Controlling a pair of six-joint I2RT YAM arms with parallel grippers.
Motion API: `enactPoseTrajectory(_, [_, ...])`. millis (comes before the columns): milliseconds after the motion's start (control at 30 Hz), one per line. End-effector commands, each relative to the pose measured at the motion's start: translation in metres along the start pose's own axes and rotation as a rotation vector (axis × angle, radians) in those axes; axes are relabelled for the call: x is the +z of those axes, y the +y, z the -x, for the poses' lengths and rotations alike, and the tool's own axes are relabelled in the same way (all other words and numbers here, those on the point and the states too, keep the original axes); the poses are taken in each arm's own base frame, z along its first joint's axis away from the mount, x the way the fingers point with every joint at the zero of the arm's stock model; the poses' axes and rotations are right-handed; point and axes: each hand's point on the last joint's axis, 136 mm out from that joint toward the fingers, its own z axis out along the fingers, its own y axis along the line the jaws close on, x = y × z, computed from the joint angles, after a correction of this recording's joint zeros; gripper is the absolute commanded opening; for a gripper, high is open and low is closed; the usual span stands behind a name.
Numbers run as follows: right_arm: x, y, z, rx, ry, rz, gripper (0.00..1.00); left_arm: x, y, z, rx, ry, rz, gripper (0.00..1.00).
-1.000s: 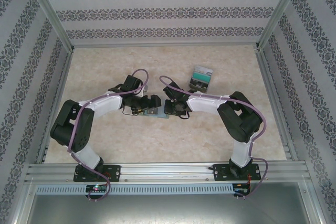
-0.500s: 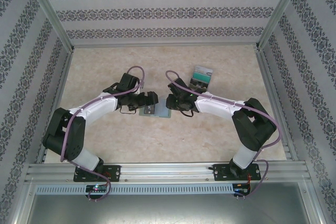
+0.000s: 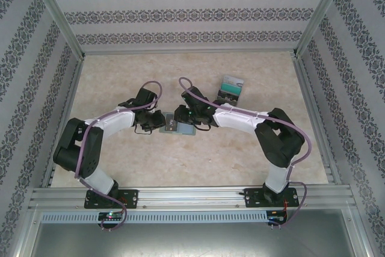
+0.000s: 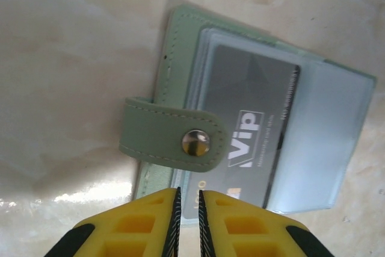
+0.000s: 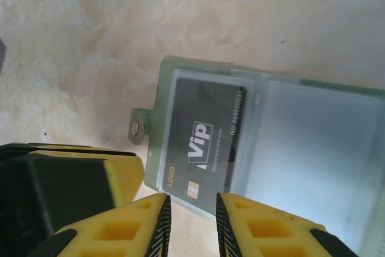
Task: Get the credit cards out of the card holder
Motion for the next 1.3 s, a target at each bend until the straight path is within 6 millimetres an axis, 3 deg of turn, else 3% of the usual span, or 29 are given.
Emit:
enactPoseTrajectory(0, [0.012, 0.006, -0.007, 0.036, 0.041, 0.022, 0.28, 0.008, 0.006, -0.005, -0.027, 0.035, 0.006, 0.16])
enactPoseTrajectory(400, [0.04, -0.018, -0.018, 0.121, 0.106, -0.001, 0.23, 0.02, 0.013, -0.012, -0.049, 0.079, 0.028, 0.15])
enactPoseTrajectory(667, [0.045, -0.031, -0.022, 0.149, 0.119, -0.025, 0.21, 0.019, 0.012, -0.012, -0.05, 0.082, 0.025, 0.14])
enactPoseTrajectory(1033, [0.053, -0.026, -0.027, 0.165, 0.149, 0.014, 0.16, 0.018, 0.008, -0.012, -0.048, 0.084, 0.007, 0.14])
enactPoseTrajectory(1267, [0.047, -0.033, -0.026, 0.17, 0.127, -0.011, 0.17, 0.017, 0.007, -0.012, -0.046, 0.083, 0.005, 0.14])
